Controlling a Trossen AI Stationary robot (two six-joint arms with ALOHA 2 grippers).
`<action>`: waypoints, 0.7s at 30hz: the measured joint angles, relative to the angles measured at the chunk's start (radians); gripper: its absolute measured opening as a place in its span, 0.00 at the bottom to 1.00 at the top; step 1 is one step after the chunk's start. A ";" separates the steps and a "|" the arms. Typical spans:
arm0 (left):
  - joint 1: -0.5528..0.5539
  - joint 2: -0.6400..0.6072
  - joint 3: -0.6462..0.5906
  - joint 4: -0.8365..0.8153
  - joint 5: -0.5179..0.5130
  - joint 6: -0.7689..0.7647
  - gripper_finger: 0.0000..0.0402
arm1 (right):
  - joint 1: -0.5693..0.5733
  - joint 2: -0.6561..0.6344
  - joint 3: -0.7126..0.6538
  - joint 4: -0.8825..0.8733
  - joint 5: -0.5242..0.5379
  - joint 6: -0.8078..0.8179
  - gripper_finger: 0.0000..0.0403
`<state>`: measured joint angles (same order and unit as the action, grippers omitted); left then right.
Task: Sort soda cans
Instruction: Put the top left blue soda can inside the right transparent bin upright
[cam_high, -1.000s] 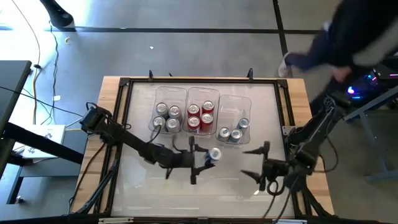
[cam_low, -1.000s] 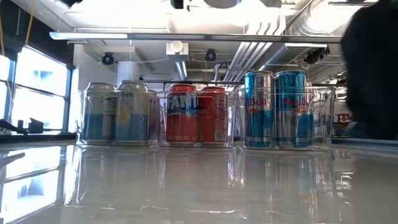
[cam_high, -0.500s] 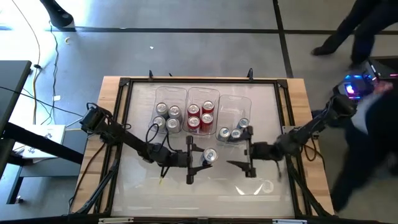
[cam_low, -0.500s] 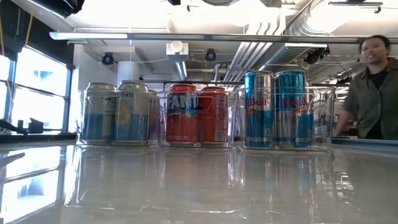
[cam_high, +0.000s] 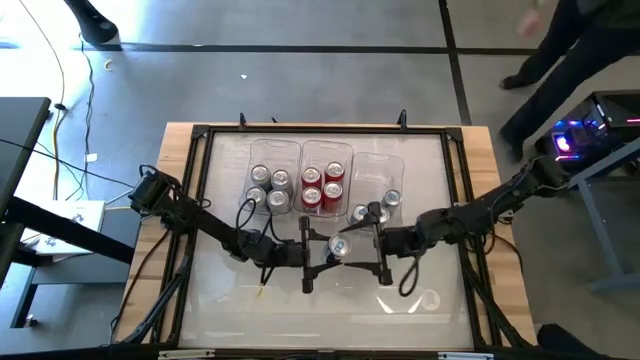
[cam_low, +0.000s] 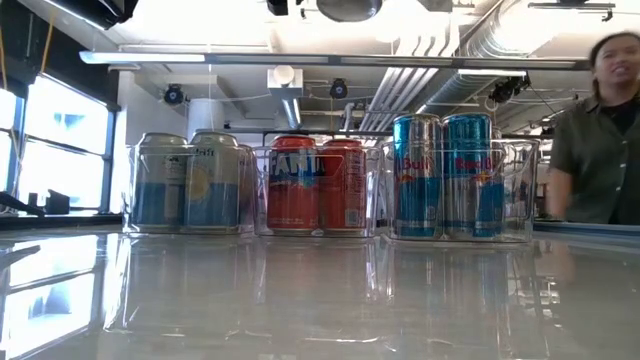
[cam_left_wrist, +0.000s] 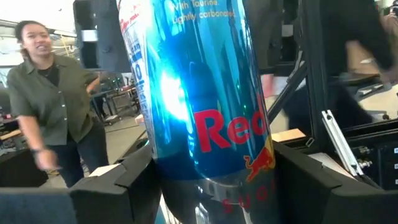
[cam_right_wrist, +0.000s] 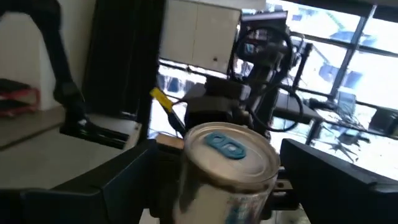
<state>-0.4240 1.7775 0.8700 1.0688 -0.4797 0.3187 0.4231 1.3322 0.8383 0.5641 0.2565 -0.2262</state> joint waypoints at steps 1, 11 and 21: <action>0.000 0.000 0.000 0.000 0.000 0.000 0.59 | -0.006 0.009 0.013 -0.010 0.016 0.003 0.83; 0.000 0.000 0.000 -0.026 -0.026 -0.008 0.59 | -0.026 0.041 0.052 -0.038 0.029 0.009 0.83; 0.001 0.001 0.000 -0.032 -0.041 -0.028 0.60 | -0.044 0.041 0.053 -0.101 -0.003 0.071 0.77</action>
<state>-0.4227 1.7782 0.8700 1.0370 -0.5204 0.2906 0.3794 1.3727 0.8909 0.4629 0.2533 -0.1552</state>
